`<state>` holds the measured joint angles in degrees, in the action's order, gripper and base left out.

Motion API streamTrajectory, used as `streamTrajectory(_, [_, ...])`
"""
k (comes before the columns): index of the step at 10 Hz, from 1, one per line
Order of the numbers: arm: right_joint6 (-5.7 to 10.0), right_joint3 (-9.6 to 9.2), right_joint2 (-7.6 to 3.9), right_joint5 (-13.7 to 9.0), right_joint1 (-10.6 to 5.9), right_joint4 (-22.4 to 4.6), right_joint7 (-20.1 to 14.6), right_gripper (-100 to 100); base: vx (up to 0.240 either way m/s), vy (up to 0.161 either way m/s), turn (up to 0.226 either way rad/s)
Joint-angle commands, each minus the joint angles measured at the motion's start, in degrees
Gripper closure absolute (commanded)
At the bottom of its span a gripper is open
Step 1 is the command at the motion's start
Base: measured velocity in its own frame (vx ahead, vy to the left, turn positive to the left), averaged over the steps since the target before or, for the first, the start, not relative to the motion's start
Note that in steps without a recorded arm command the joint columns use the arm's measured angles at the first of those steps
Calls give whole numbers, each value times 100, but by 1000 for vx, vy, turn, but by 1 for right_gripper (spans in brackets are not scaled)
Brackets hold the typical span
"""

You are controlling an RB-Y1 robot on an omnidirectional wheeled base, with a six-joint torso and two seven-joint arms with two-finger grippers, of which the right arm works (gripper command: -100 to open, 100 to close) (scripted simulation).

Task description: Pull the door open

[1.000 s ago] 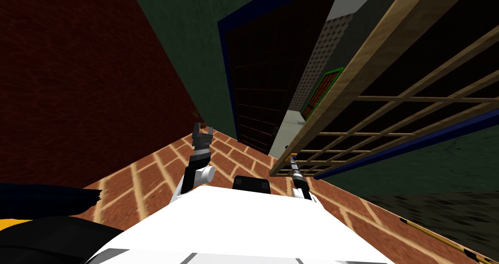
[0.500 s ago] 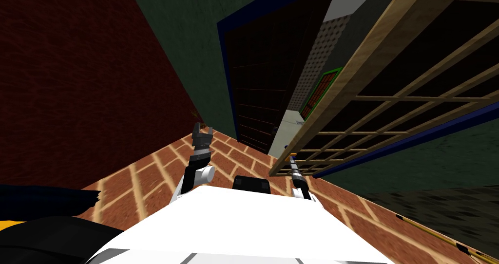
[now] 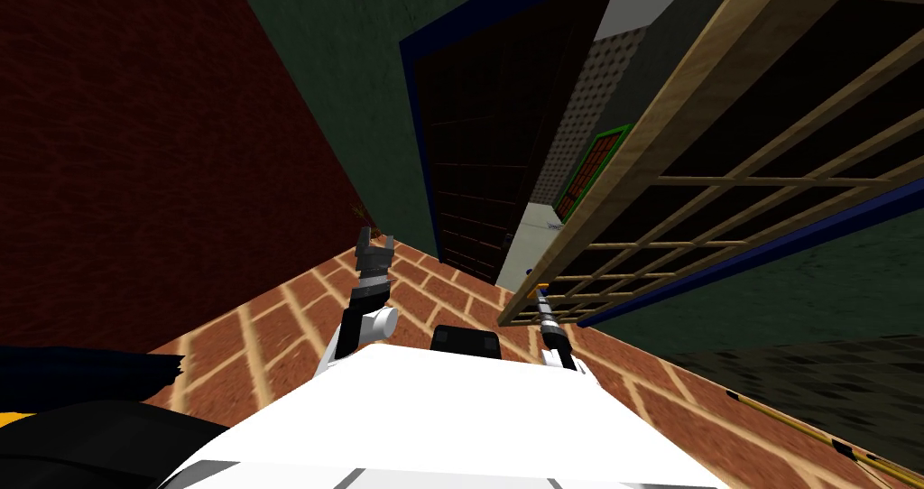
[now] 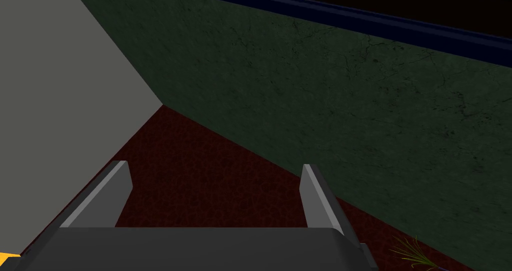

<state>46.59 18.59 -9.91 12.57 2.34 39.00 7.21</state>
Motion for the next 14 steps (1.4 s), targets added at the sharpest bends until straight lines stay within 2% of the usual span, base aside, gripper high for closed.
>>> streamTrajectory(1, [34,86,-119,1,-36,-80,-286,100,-15,0,-34])
streamTrajectory(3, [34,86,-119,1,-36,-80,-305,100,-12,-8,1])
streamTrajectory(4, [82,65,-131,50,-47,-99,-544,100,-14,3,-18])
streamTrajectory(7, [178,23,-155,149,-70,-137,-979,100,-17,-6,-30])
streamTrajectory(10, [226,2,-167,199,-81,-156,-1261,100,-18,-10,-12])
streamTrajectory(11, [278,-20,-180,251,-93,-177,-1487,100,-9,-5,-25])
streamTrajectory(12, [278,-20,-180,251,-93,-177,-1500,100,-10,-6,-12])
streamTrajectory(13, [329,-42,-193,304,-105,-197,-1697,100,-16,-5,-38])
streamTrajectory(14, [329,-42,-193,304,-105,-197,-1739,100,-16,2,-14])
